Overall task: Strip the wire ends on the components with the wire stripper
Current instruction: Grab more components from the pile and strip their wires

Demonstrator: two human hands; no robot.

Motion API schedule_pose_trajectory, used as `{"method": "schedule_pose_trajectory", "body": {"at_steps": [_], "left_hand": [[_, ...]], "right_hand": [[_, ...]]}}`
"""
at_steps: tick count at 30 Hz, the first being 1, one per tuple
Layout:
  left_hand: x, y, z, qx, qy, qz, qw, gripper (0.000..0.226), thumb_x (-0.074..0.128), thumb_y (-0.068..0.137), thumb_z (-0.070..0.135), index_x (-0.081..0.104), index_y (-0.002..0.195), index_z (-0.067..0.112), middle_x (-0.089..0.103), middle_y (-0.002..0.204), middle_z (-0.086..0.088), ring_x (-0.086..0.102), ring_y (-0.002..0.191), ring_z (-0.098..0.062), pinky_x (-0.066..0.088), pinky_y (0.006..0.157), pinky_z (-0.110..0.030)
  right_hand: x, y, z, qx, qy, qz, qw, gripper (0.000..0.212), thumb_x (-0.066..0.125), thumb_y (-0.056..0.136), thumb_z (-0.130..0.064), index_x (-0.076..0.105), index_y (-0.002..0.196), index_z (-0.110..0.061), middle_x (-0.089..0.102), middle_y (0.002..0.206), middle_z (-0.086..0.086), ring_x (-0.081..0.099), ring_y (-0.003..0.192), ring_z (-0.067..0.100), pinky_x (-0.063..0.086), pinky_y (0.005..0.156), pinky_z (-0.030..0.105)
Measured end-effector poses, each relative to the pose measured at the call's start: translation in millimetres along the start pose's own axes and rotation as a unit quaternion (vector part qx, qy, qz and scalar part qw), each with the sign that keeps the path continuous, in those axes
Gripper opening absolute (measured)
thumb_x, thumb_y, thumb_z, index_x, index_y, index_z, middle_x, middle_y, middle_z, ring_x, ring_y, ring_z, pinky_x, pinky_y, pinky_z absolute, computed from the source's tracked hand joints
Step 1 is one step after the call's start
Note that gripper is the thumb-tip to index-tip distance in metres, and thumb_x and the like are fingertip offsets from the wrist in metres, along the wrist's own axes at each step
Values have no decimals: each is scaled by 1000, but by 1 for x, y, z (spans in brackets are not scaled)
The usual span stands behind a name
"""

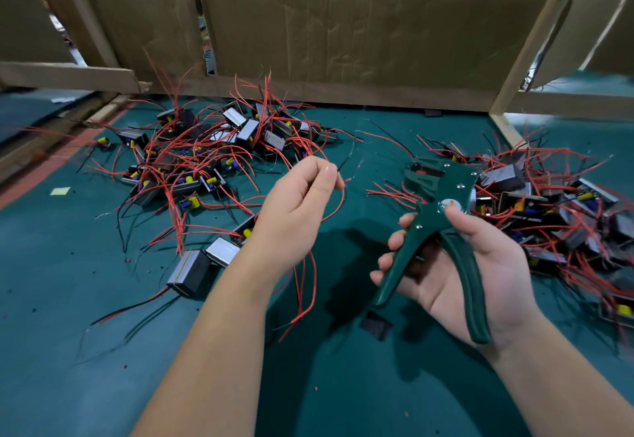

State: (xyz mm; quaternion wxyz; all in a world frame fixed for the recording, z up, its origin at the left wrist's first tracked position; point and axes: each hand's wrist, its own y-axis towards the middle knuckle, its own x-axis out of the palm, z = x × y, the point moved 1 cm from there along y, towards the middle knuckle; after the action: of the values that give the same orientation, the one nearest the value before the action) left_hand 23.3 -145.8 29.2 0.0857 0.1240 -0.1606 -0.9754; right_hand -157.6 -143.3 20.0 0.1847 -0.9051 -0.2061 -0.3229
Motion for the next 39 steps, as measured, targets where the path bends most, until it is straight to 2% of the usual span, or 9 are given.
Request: {"method": "schedule_pose_trajectory", "body": {"at_steps": [4,9,11,14,16,20,27,31,39], "left_hand": [[1,-1,5,0,-25,-31,999,33,47,99,16,53,67,19,39,54,9,30,45,-1,25,46,-12],[1,-4,7,-29,-79,-86,993,30,53,91,28,59,63,22,49,48,4,36,54,-21,31,53,-24],[-1,-4,7,-37,-85,-84,992,30,56,93,26,60,64,22,46,47,8,41,53,-20,33,55,-27],[-3,-3,7,-45,-100,-66,992,24,57,89,27,60,68,18,45,48,11,48,46,-8,36,50,-19],[-4,-2,7,-38,-92,-55,994,24,55,94,19,58,71,15,47,51,8,51,42,-7,35,45,-12],[-6,-2,6,-18,-76,-51,996,21,56,94,13,59,73,10,51,52,7,54,43,-12,40,47,-12],[-10,-5,9,-36,-103,-144,984,23,52,90,25,57,69,20,50,54,10,49,44,-9,34,47,-14],[-15,-5,10,-65,-178,-158,969,29,51,85,20,61,57,25,54,59,10,48,44,-7,37,47,-12],[-17,-5,10,-64,-191,-181,963,33,46,82,15,54,51,23,45,49,11,47,43,-8,33,46,-13]], "right_hand": [[-1,0,-1,37,-40,-15,998,39,63,61,-36,68,83,-3,60,76,21,63,63,38,56,61,49],[-1,-4,5,104,-45,-116,987,50,78,61,-37,67,95,-1,61,81,23,63,68,39,54,67,51],[-1,-6,4,114,-32,-166,979,50,76,67,-36,65,100,-1,62,83,23,63,71,39,52,70,52],[-2,-8,3,125,-32,-209,969,46,72,73,-36,64,103,-1,62,86,23,63,75,40,52,74,53],[-3,-8,2,127,-37,-216,967,47,72,74,-36,63,104,-1,62,87,23,63,76,40,51,76,54],[-3,-7,2,121,-39,-207,970,48,73,73,-37,63,103,-1,61,86,24,63,75,41,52,75,53],[-2,-9,-2,171,22,-262,950,45,61,85,-33,55,111,4,59,91,26,63,81,43,51,79,54],[-3,-11,-1,185,-1,-294,938,47,55,88,-36,52,114,3,59,95,24,62,85,42,49,83,54],[-5,-13,4,178,-27,-315,932,45,53,88,-37,54,113,0,61,95,20,64,84,39,49,80,50]]}}
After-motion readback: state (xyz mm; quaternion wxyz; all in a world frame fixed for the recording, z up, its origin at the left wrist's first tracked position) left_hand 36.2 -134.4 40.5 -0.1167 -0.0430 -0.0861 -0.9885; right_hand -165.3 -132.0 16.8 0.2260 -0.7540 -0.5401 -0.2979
